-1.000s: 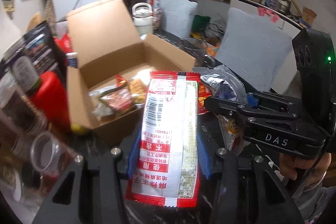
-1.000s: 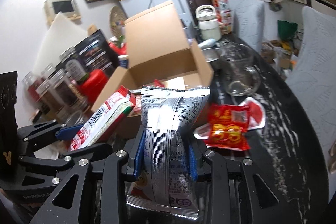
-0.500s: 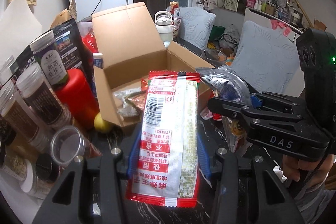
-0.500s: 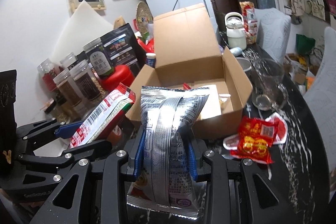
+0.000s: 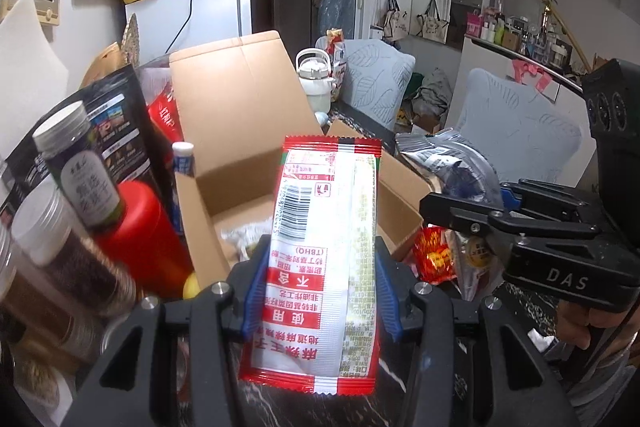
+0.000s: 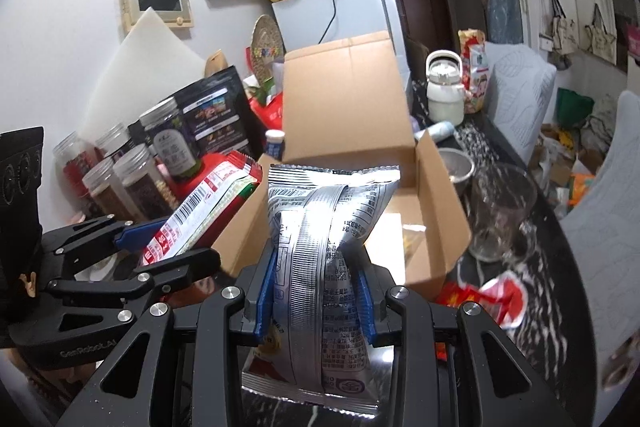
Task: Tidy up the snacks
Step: 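Carry the red-and-white packet and silver foil bag over the cardboard box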
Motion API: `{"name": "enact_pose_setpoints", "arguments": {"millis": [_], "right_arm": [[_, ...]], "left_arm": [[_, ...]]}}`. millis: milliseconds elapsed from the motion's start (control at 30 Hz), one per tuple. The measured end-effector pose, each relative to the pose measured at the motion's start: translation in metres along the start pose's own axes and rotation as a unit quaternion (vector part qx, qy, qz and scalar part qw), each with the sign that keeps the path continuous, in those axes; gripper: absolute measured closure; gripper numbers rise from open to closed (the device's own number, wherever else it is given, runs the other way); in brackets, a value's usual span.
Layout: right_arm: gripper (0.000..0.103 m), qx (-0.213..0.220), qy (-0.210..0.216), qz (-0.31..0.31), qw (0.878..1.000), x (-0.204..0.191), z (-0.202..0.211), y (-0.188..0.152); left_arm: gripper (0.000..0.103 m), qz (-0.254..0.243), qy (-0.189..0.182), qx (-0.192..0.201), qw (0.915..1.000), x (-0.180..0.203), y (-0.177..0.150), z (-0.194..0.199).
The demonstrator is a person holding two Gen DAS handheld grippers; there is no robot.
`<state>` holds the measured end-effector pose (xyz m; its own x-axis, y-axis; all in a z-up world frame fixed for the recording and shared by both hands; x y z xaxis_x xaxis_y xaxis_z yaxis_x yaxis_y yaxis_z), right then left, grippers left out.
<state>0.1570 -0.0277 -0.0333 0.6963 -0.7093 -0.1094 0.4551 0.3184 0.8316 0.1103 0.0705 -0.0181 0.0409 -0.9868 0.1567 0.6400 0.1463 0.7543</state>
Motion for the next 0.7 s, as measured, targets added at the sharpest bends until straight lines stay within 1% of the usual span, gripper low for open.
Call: {"name": "enact_pose_setpoints", "arguments": {"millis": [267,400,567,700], "right_arm": [[0.069,-0.003,-0.018,-0.008,1.000,0.017,-0.002,0.016],[0.069,-0.009,-0.029,-0.002,1.000,0.021,-0.001,0.022],[0.069,-0.013,-0.038,0.011,0.999,0.025,0.001,0.034],[0.069,-0.009,-0.044,0.028,0.999,0.026,-0.004,0.049]], "left_arm": [[0.056,-0.006,-0.021,0.011,0.9997,-0.003,0.024,-0.017],[0.056,-0.007,-0.030,0.016,0.9994,-0.005,0.034,-0.023],[0.056,-0.007,-0.032,0.019,0.9993,-0.007,0.046,-0.032],[0.056,-0.006,-0.018,0.022,0.9996,-0.013,0.056,-0.042]]}}
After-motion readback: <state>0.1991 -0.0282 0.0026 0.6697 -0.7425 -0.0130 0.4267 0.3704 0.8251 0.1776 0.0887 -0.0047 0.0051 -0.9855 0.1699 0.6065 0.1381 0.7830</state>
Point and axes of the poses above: each gripper's, at about its wrist camera, not at the fingertips, and z roughly against the way its jaws point, x to its right, y to its top, the point moved 8 cm from there along -z, roughly the way its jaws point, and after that the axes turned 9 degrees about z, right-handed, at the moved point
